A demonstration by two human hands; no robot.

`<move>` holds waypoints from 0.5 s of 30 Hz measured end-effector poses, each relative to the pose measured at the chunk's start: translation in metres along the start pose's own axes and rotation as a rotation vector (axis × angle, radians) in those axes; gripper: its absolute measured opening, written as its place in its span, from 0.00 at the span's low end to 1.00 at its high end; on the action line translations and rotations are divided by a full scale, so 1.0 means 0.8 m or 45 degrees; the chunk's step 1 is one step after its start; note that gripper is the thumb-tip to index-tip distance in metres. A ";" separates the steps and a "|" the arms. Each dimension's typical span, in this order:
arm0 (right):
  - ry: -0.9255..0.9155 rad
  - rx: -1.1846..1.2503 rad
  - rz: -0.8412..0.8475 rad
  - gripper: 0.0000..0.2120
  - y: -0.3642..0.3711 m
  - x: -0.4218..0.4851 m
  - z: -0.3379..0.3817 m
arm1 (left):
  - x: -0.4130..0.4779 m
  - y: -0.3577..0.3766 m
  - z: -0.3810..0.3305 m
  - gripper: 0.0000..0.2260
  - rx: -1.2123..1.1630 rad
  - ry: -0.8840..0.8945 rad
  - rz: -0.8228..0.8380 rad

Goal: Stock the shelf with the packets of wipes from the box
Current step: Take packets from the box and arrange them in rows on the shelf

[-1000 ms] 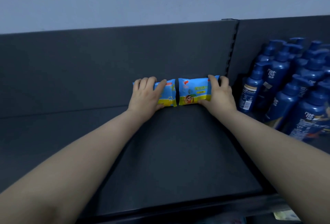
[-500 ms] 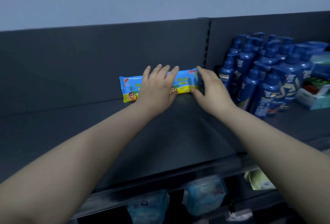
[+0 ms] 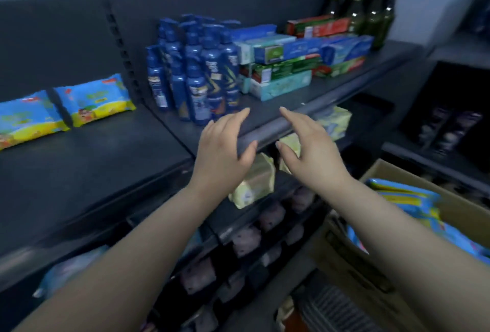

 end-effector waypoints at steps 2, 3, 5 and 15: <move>0.108 -0.063 0.007 0.28 -0.030 -0.046 -0.046 | -0.012 0.048 -0.037 0.24 -0.082 0.033 0.063; 0.166 -0.089 0.005 0.28 -0.046 -0.070 -0.069 | -0.018 0.073 -0.056 0.24 -0.118 0.063 0.098; 0.290 -0.132 -0.012 0.28 -0.080 -0.118 -0.111 | -0.031 0.117 -0.096 0.25 -0.185 0.119 0.194; 0.793 -0.287 0.013 0.30 -0.186 -0.307 -0.233 | -0.070 0.268 -0.218 0.24 -0.247 0.261 0.732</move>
Point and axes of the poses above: each hand's wrist, its own x-axis towards the middle knuckle, its own y-axis out of the palm, z = x × y, the point moved 6 cm from there along x, towards the middle knuckle, and after that the axes turned 4 degrees about -y, right-handed, at the moved point
